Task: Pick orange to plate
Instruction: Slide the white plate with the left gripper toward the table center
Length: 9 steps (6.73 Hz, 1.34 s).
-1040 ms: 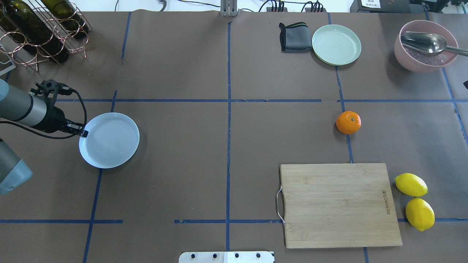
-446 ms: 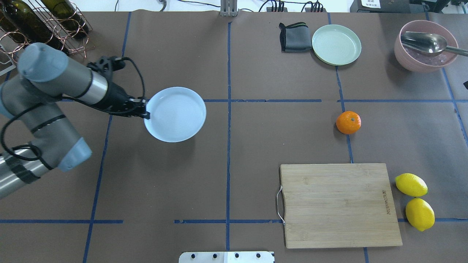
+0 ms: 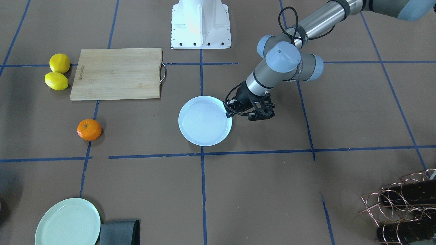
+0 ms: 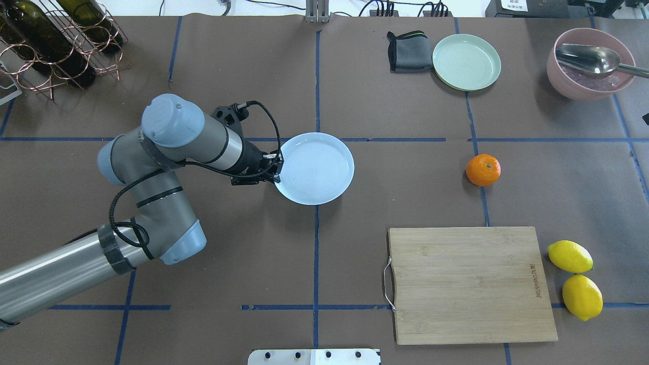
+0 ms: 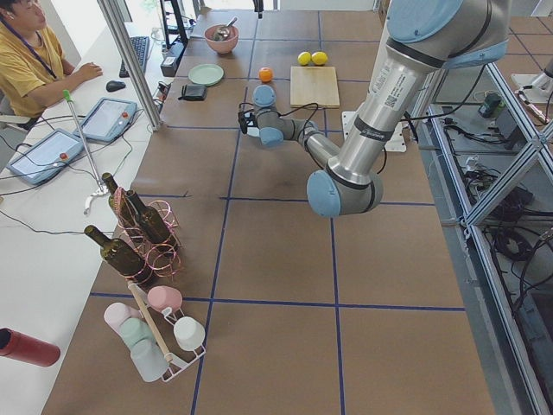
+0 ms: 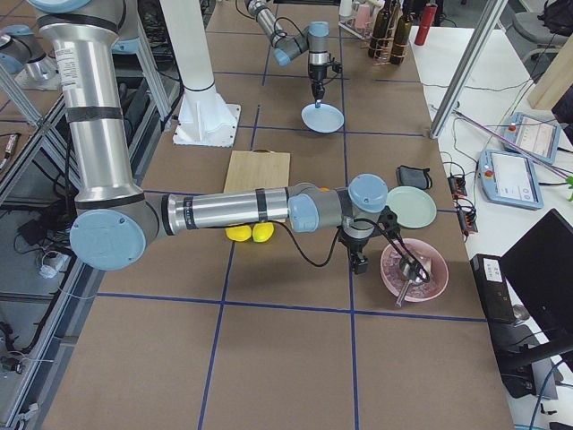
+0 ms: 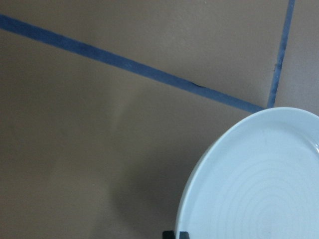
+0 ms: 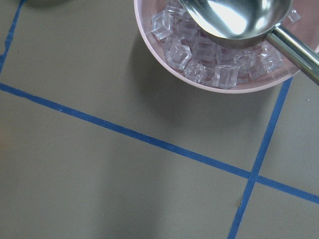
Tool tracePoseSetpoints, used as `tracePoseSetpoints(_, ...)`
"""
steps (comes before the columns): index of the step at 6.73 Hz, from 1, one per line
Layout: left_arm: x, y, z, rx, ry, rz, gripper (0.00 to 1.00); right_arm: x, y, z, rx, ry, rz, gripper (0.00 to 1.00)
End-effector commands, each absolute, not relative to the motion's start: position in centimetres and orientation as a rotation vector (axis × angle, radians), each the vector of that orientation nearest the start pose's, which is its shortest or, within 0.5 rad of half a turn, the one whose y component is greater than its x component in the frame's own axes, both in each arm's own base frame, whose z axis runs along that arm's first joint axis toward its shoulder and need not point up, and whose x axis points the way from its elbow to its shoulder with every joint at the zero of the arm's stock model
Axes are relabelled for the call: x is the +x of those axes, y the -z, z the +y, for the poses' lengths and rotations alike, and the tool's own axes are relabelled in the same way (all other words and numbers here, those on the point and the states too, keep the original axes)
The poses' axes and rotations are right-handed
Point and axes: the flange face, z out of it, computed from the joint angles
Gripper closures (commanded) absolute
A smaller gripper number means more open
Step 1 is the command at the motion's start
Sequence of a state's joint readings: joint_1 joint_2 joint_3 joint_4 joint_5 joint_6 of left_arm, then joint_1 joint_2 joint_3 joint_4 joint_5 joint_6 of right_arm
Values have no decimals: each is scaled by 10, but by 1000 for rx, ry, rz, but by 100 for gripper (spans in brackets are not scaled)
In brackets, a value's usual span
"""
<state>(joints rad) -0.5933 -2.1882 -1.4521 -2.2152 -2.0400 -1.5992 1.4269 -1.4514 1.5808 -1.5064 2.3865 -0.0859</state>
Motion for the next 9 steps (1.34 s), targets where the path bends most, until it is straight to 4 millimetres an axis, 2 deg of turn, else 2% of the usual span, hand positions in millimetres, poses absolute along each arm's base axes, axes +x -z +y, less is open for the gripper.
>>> tracePoseSetpoints(1, 563, -270, -458, -102, 275, 1171, 100, -19, -583, -554, 158, 295, -820, 0)
tracePoseSetpoints(2, 558, -286, -455, -105, 280, 1156, 100, -19, -581, -554, 161, 296, -821, 0)
tracePoseSetpoints(3, 556, -286, -456, -84, 287, 1156, 82, -19, -583, -554, 158, 295, -821, 0)
tracePoseSetpoints(4, 562, -286, -450, -66, 274, 1157, 32, -23, -579, -556, 149, 276, -825, 0)
tracePoseSetpoints(5, 547, -258, -446, -43, 267, 1212, 26, -54, -557, -564, 139, 275, -845, 0)
tracePoseSetpoints(6, 514, -221, -442, -5, 265, 1294, 23, -101, -529, -561, 117, 233, -879, 0)
tracePoseSetpoints(7, 490, -206, -437, 19, 263, 1335, 20, -145, -507, -553, 108, 134, -930, 0)
tracePoseSetpoints(8, 480, -204, -441, 31, 272, 1343, 19, -205, -492, -539, 39, -31, -966, 0)
tracePoseSetpoints(9, 481, -208, -442, 31, 272, 1336, 19, -242, -474, -535, 44, -101, -956, 0)
